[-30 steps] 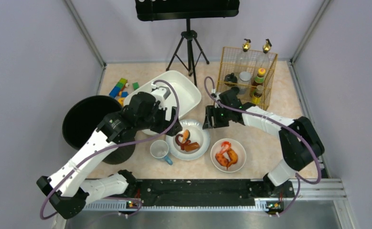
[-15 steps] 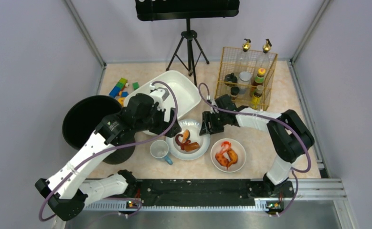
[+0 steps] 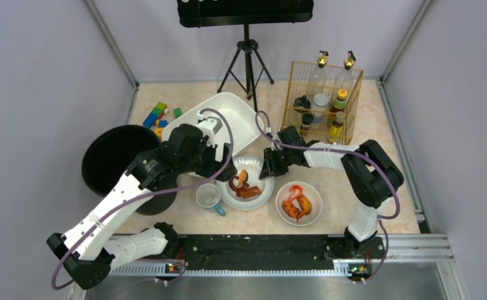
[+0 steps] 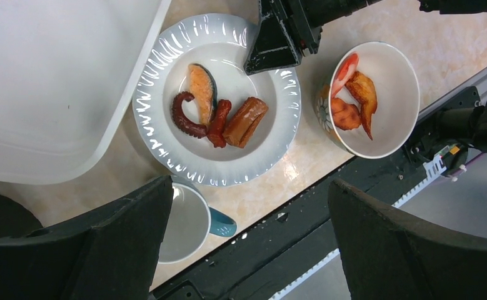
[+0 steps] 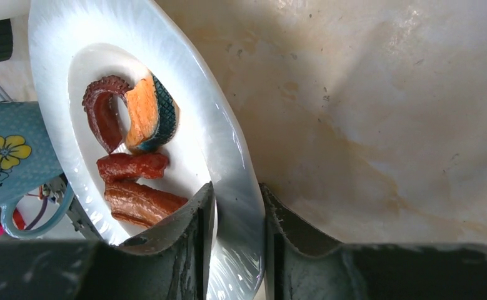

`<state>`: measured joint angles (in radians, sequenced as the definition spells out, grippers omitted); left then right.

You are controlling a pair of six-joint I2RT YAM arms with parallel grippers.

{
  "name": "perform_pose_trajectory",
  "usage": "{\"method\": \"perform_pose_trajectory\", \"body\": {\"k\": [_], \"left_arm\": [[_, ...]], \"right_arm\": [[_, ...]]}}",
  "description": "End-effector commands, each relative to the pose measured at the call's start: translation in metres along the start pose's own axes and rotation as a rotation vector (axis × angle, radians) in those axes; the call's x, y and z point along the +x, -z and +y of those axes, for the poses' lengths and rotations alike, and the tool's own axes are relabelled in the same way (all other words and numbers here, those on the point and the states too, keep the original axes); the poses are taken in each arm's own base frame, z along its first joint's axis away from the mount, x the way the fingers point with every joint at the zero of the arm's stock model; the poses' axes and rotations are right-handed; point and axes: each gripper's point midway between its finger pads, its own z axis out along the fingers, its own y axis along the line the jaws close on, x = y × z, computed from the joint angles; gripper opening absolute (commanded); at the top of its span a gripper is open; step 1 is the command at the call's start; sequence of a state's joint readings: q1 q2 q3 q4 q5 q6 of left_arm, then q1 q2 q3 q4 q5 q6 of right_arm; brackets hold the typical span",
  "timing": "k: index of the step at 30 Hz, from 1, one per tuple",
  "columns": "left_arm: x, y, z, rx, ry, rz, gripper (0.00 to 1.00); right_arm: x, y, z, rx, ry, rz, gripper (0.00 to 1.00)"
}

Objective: Clear the kitchen counter

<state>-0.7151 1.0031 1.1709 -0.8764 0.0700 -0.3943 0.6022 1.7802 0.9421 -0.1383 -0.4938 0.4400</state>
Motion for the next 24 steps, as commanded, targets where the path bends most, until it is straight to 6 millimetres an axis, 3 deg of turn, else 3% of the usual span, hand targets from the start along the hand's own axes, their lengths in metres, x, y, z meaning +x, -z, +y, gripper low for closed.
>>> {"method": "perform_pose_trajectory", "body": {"k": [1,7,13,24], "left_arm": [[-0.005,0.004,-0.002,0.013,0.000,-0.042,0.98],[-0.001,0.002,0.000,0.010,0.009,-0.034,0.98],[0.001,-0.001,0.001,0.007,0.014,-0.029,0.98],[-0.009,0.010,0.000,0.000,-0.003,-0.058,0.98]], "right_arm": [[0.015,-0.014,-0.006,0.009,0.000,0.034,0.26],[0.016,-0.016,-0.010,0.016,-0.014,0.024,0.00],[0.010,-0.009,-0.009,0.039,-0.017,-0.024,0.00],[-0.017,0.031,0.017,-0.016,-0.032,-0.147,0.00]]}}
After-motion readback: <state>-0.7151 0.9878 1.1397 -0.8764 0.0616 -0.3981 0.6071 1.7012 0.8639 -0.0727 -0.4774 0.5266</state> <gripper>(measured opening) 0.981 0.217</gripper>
